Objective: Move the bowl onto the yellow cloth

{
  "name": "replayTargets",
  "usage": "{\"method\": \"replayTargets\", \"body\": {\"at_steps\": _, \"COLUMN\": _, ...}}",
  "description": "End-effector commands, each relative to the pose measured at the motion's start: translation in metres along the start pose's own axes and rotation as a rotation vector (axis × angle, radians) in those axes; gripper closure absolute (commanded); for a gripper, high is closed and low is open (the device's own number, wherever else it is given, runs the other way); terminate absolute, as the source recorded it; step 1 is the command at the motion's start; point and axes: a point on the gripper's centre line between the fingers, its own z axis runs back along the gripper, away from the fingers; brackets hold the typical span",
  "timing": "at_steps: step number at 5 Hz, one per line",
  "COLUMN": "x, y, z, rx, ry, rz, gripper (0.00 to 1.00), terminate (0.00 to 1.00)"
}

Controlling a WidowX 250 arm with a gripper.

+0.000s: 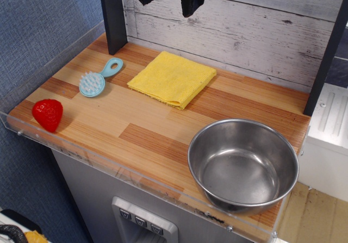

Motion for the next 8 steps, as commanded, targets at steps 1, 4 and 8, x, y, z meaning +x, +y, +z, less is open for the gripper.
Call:
{"method": "replayTargets", "body": {"at_steps": 1, "x": 0.0, "y": 0.0, "z": 0.0, "rx": 0.0, "ry": 0.0, "rz": 0.0, "gripper": 0.0, "terminate": 0.0}}
{"method": "replayTargets", "body": {"at_steps": 4, "x": -0.051, "y": -0.066, "z": -0.003, "rx": -0.011, "ry": 0.0, "rz": -0.054, "gripper": 0.0, "terminate": 0.0}}
{"method": "replayTargets", "body": {"at_steps": 8, "x": -0.073, "y": -0.048, "z": -0.078, "rx": 0.044, "ry": 0.044, "rz": -0.047, "gripper": 0.0, "terminate": 0.0}}
